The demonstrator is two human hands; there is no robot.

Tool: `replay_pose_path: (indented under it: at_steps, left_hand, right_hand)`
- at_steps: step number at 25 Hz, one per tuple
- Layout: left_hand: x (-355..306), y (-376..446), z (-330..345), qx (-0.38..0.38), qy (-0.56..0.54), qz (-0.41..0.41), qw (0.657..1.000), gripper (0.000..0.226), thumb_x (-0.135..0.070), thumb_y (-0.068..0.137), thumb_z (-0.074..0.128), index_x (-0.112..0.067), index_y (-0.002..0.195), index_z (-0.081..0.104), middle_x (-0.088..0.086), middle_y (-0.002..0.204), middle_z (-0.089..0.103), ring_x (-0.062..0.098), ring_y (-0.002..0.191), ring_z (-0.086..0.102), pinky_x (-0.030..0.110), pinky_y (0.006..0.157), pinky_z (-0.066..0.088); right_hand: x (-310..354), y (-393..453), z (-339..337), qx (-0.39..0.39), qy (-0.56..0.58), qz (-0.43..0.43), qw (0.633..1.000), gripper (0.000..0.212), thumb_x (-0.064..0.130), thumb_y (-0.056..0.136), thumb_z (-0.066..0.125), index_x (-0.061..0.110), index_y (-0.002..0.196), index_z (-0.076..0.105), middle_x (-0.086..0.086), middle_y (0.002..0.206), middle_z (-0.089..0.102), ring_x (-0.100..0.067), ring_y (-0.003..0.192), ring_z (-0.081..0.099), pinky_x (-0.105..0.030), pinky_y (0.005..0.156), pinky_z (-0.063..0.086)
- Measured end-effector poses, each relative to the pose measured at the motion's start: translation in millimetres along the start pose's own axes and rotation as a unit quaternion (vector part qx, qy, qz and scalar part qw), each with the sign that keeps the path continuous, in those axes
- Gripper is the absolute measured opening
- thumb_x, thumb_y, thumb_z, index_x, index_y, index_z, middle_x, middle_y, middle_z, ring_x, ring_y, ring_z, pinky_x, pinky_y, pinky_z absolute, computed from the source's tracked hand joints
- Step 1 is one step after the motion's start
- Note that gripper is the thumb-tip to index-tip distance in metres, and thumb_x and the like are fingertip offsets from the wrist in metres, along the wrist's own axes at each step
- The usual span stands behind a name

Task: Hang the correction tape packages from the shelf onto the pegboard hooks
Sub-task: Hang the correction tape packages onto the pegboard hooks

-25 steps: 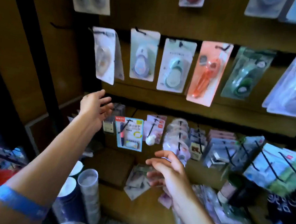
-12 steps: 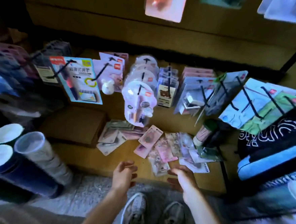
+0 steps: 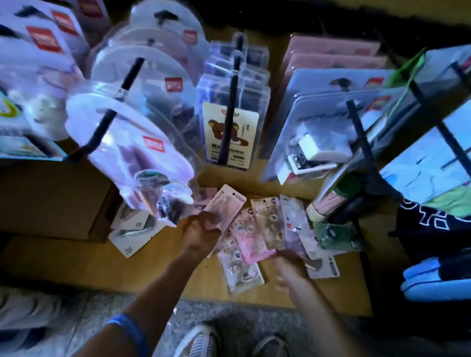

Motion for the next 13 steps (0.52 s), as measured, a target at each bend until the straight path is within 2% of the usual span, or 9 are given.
replay_pose_path:
  at_steps: [1,3,4,6,7,9,10,11,13]
  left_hand:
    - [-4.5,7.6,-1.6,0.002,0.056,0.019,0.998,0.038,-0.028,0.076,0.065,-0.016,0.112,0.069,0.013,0.123,0.067,0.032,0.116,0.061,0.031,0.095,0.045]
    - [-4.5,21.1,-0.8,0.038,0.055,0.011,0.998,0.039,-0.02,0.086,0.069,-0.01,0.123,0.064,0.012,0.132,0.06,0.031,0.125,0.055,0.025,0.097,0.042]
    - [1.3,27.2,3.6,0.075,0.027,-0.006,0.997,0.039,-0.014,0.088,0.068,-0.005,0.126,0.061,0.011,0.132,0.059,0.029,0.122,0.056,0.017,0.09,0.044]
    - [7.8,28.3,9.7,0.109,-0.024,-0.021,0.994,0.036,-0.011,0.088,0.068,0.002,0.122,0.062,0.008,0.116,0.063,0.021,0.106,0.059,0.005,0.071,0.046]
    - [10.8,28.3,9.8,0.096,-0.035,-0.015,0.995,0.036,-0.018,0.085,0.071,0.001,0.116,0.067,0.006,0.106,0.066,0.019,0.097,0.06,0.01,0.072,0.049]
    - [28.5,34.2,10.1,0.033,-0.076,-0.017,0.996,0.04,-0.041,0.064,0.074,-0.012,0.091,0.074,0.006,0.09,0.073,0.023,0.085,0.066,0.034,0.082,0.056]
    - [44.6,42.4,16.5,0.009,-0.11,-0.025,0.994,0.038,-0.048,0.054,0.073,-0.02,0.08,0.071,0.008,0.085,0.073,0.029,0.084,0.068,0.045,0.084,0.056]
    - [47.1,41.0,17.6,0.003,-0.145,-0.04,0.989,0.032,-0.046,0.052,0.075,-0.025,0.076,0.066,0.011,0.085,0.072,0.034,0.083,0.068,0.051,0.082,0.055]
    - [20.2,13.3,2.9,-0.015,-0.246,-0.067,0.967,0.027,-0.02,0.067,0.082,-0.024,0.078,0.058,0.016,0.088,0.068,0.034,0.078,0.064,0.049,0.073,0.055]
  right_hand:
    - [-1.8,2.2,11.6,0.03,0.027,0.01,0.999,0.014,0.015,0.088,0.063,0.018,0.101,0.068,-0.006,0.098,0.063,-0.025,0.09,0.06,-0.032,0.066,0.049]
    - [2.7,5.0,25.7,0.07,0.086,0.029,0.993,0.016,0.009,0.086,0.065,0.021,0.095,0.069,-0.004,0.099,0.065,-0.024,0.098,0.059,-0.033,0.075,0.047]
    - [3.6,7.9,29.8,0.075,0.118,0.043,0.989,0.017,0.006,0.084,0.066,0.022,0.09,0.069,-0.003,0.094,0.065,-0.022,0.096,0.058,-0.033,0.077,0.046]
    - [3.1,15.4,33.0,0.058,0.18,0.054,0.98,0.02,-0.001,0.08,0.067,0.017,0.09,0.069,-0.005,0.085,0.065,-0.019,0.083,0.06,-0.031,0.072,0.046]
    - [1.3,17.0,34.8,0.036,0.213,0.051,0.975,0.022,-0.005,0.078,0.068,0.012,0.09,0.07,-0.006,0.079,0.066,-0.02,0.075,0.06,-0.028,0.066,0.046]
    - [-2.4,18.9,36.1,-0.005,0.279,0.031,0.96,0.023,-0.016,0.071,0.068,0.004,0.082,0.068,-0.01,0.067,0.063,-0.023,0.064,0.057,-0.025,0.054,0.048]
    - [-3.3,18.7,35.6,-0.019,0.312,0.026,0.95,0.024,-0.02,0.07,0.065,0.001,0.08,0.064,-0.012,0.066,0.061,-0.024,0.06,0.057,-0.023,0.048,0.049]
    - [-3.3,16.0,34.4,-0.028,0.339,0.022,0.94,0.026,-0.021,0.071,0.063,0.0,0.087,0.061,-0.014,0.068,0.06,-0.025,0.058,0.058,-0.022,0.044,0.051]
    - [-2.2,10.4,32.2,-0.032,0.371,0.012,0.928,0.039,-0.017,0.076,0.061,0.008,0.106,0.057,-0.016,0.072,0.061,-0.023,0.055,0.059,-0.027,0.047,0.052]
Point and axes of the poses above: each hand's wrist, its own y-axis towards the middle knuckle, its own z-axis out of the palm, x = y × z, the point moved 7 cm from there along y, towards the middle knuckle
